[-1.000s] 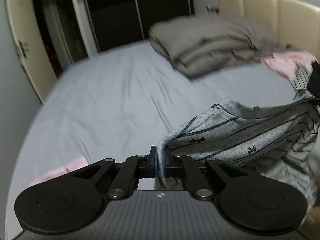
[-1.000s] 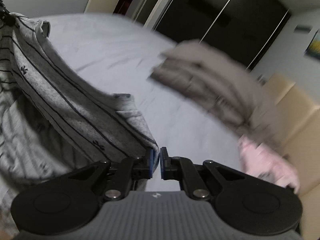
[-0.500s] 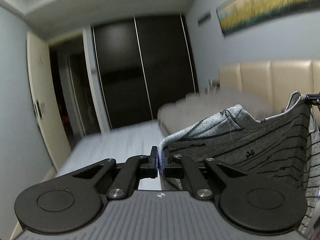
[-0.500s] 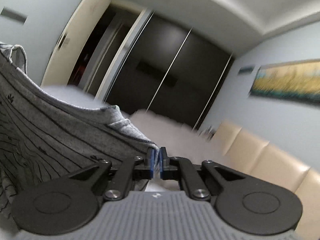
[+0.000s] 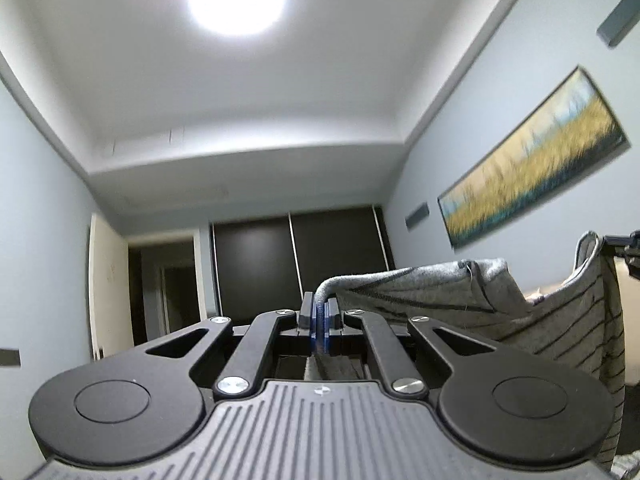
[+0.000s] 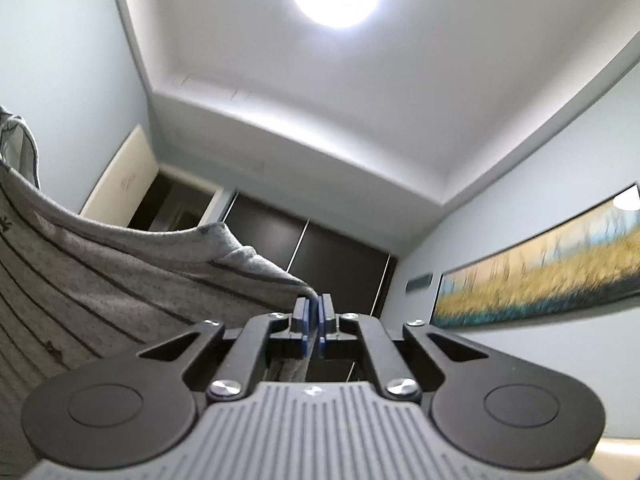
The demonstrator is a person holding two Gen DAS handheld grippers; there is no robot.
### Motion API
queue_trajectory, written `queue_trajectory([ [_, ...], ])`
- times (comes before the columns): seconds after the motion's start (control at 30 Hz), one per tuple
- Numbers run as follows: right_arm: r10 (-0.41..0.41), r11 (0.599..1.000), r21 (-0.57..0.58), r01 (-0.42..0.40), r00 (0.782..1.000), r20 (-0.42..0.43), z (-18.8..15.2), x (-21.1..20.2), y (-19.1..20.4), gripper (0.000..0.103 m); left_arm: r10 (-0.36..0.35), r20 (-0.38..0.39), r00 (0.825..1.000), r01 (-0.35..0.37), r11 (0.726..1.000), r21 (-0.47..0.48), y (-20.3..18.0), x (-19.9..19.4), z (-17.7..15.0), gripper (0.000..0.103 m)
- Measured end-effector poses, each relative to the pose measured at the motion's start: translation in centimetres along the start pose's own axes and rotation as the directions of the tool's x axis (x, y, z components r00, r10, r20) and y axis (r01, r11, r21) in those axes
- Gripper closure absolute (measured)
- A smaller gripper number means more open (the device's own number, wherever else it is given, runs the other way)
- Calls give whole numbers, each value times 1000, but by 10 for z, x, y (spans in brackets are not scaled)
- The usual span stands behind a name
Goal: Fold clothes
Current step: 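Lift the shirt up with both grippers, holding it spread between them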
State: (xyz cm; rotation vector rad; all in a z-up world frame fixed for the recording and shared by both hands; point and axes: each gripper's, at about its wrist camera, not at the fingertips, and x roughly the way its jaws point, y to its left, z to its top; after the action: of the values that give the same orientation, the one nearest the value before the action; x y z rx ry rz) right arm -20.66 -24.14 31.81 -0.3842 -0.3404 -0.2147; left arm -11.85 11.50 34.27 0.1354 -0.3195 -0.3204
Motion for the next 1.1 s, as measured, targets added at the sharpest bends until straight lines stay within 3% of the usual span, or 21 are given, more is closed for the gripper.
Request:
queue_trajectory([
  [0.23, 16, 1000, 15, -17, 999, 42, 28, -29, -8, 97, 44, 51, 998, -44, 999, 1, -3, -17, 30, 101],
  [0.63, 48, 998, 27, -48, 999, -5, 11, -35, -3, 97, 57, -73, 996, -55, 998, 22, -5, -14, 20, 101],
  [1.1, 86, 996, 38, -83, 994, -68, -4, -64, 2, 97, 43, -144, 989, -37, 998, 44, -13, -44, 14, 101],
])
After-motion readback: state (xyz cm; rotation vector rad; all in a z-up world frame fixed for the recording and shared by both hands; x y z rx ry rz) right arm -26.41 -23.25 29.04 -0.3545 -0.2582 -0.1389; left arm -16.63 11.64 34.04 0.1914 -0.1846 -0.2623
